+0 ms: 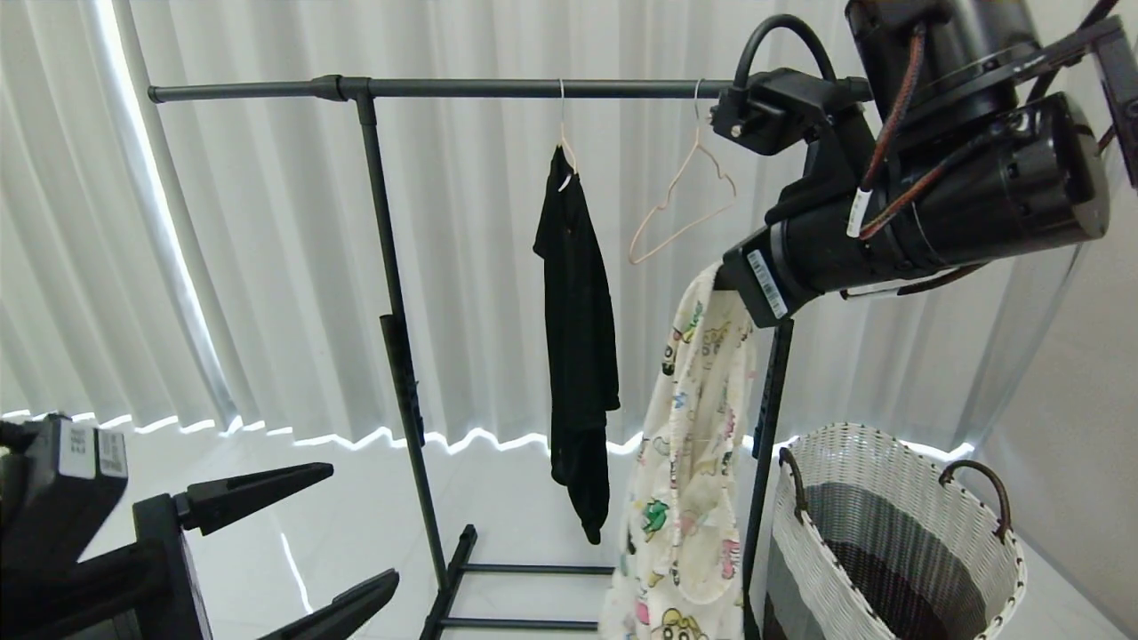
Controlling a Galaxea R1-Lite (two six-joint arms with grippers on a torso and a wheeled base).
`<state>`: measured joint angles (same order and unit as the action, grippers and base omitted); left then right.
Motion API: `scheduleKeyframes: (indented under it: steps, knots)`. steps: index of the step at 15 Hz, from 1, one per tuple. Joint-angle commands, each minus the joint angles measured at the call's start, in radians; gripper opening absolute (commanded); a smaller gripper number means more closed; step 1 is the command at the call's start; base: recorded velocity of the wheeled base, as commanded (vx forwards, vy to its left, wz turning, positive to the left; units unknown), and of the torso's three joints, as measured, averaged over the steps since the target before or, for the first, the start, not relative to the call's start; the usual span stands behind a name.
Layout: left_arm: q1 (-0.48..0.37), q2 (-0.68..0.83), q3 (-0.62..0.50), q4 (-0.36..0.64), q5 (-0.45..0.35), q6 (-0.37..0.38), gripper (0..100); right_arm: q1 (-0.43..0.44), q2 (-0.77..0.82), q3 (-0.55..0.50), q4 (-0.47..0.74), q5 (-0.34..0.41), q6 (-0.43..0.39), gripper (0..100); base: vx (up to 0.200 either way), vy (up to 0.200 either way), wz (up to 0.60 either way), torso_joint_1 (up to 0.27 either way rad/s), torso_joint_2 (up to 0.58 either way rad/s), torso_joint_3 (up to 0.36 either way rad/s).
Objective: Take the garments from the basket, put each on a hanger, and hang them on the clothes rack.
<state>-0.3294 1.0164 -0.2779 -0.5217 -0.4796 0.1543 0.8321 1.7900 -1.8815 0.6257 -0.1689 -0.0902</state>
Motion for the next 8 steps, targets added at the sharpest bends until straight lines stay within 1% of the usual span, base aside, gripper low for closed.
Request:
scheduleKeyframes:
  steps: [1,2,3,4,5,6,7,8]
  knots:
    - [-0.125,0.048,-0.121,-0.001,0.03,-0.134,100,0.035,0.06,-0.064,0.0,0.0,0.0,0,0.0,0.0,0.0,0.0,0.0,0.0]
    - [-0.177,0.074,-0.169,-0.001,0.065,-0.194,100,0.053,0.08,-0.088,0.0,0.0,0.0,0,0.0,0.0,0.0,0.0,0.0,0.0]
    - [-0.22,0.099,-0.205,-0.001,0.095,-0.228,100,0.071,0.097,-0.11,0.0,0.0,0.0,0,0.0,0.0,0.0,0.0,0.0,0.0]
    - [-0.281,0.143,-0.254,-0.001,0.147,-0.265,100,0.093,0.121,-0.119,0.0,0.0,0.0,0,0.0,0.0,0.0,0.0,0.0,0.0]
    - [-0.321,0.189,-0.29,-0.001,0.193,-0.279,100,0.113,0.141,-0.119,0.0,0.0,0.0,0,0.0,0.0,0.0,0.0,0.0,0.0]
    - [-0.336,0.211,-0.305,-0.001,0.214,-0.279,100,0.119,0.152,-0.119,0.0,0.0,0.0,0,0.0,0.0,0.0,0.0,0.0,0.0]
    - [-0.364,0.271,-0.336,-0.001,0.259,-0.28,100,0.136,0.173,-0.119,0.003,0.0,0.0,0,0.0,0.0,0.0,0.0,0.0,0.0]
    - [-0.367,0.314,-0.35,-0.001,0.285,-0.28,100,0.145,0.186,-0.119,0.003,0.0,0.0,0,0.0,0.0,0.0,0.0,0.0,0.0]
